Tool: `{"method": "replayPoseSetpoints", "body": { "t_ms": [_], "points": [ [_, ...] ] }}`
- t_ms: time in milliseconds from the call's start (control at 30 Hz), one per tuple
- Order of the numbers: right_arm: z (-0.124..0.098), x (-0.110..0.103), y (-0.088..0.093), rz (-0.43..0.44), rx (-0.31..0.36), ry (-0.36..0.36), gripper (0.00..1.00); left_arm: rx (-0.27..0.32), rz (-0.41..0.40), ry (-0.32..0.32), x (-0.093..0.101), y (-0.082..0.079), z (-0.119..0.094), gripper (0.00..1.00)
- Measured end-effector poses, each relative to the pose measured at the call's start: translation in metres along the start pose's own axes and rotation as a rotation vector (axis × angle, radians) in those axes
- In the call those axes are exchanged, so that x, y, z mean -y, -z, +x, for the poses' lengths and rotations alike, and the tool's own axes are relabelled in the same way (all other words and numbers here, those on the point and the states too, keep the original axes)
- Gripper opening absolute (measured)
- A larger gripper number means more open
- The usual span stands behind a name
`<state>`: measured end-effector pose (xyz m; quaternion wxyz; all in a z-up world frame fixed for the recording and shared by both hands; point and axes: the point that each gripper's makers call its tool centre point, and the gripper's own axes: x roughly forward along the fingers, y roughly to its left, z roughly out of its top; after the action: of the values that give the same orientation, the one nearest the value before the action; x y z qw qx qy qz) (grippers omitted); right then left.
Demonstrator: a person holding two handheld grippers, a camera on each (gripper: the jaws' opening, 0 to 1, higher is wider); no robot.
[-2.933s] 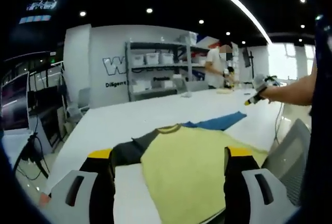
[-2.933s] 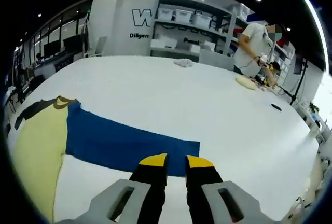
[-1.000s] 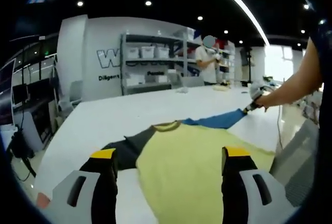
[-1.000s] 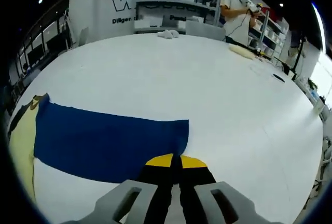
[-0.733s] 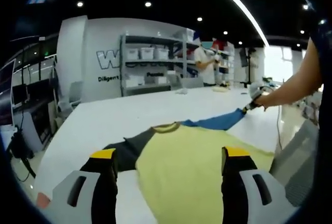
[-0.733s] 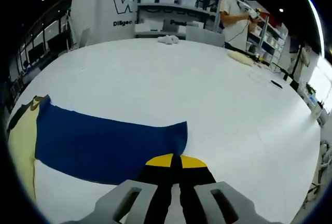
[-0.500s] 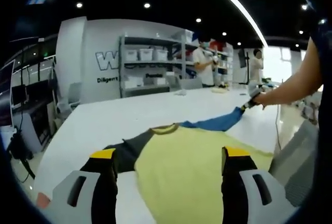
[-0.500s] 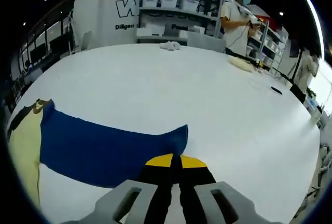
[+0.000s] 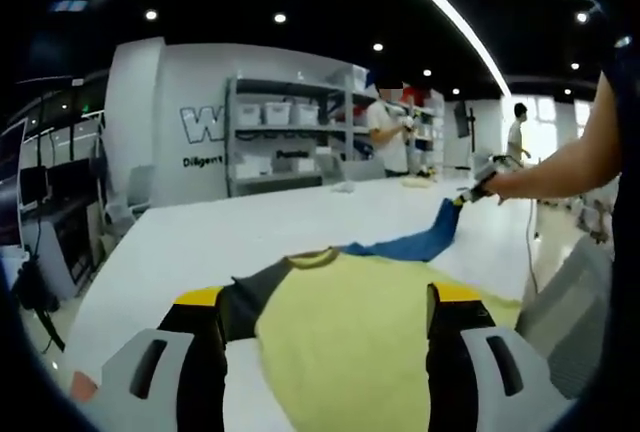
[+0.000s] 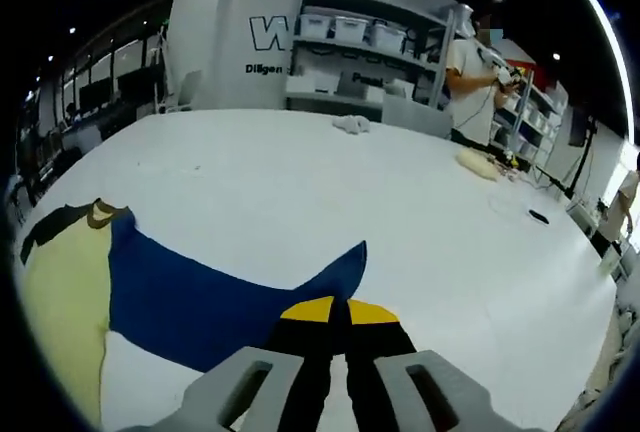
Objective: Fold the garment on the visible template until the final outline fits inside the template.
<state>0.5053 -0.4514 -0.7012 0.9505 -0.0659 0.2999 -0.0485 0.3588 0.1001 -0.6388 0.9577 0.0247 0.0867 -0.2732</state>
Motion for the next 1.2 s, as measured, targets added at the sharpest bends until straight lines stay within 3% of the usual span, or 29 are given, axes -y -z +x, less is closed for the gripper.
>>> {"method": "replayPoseSetpoints", "body": {
  "t_ms": [133, 500, 1200],
  "points": [
    [-0.004, -0.01, -0.013, -0.016, 0.023, -0.019, 0.0, 0.013, 0.002, 0.006, 0.001, -0.003, -0.001, 0.8],
    [-0.02, -0.065, -0.044, -0.078, 0.078, -0.097, 0.0, 0.044, 0.01, 0.01, 0.002, -0.011, -0.004, 0.79],
    [-0.049, -0.213, -0.104, -0.203, 0.205, -0.339, 0.0, 0.059, 0.019, 0.016, 0.005, -0.014, -0.005, 0.79]
  ]
}}
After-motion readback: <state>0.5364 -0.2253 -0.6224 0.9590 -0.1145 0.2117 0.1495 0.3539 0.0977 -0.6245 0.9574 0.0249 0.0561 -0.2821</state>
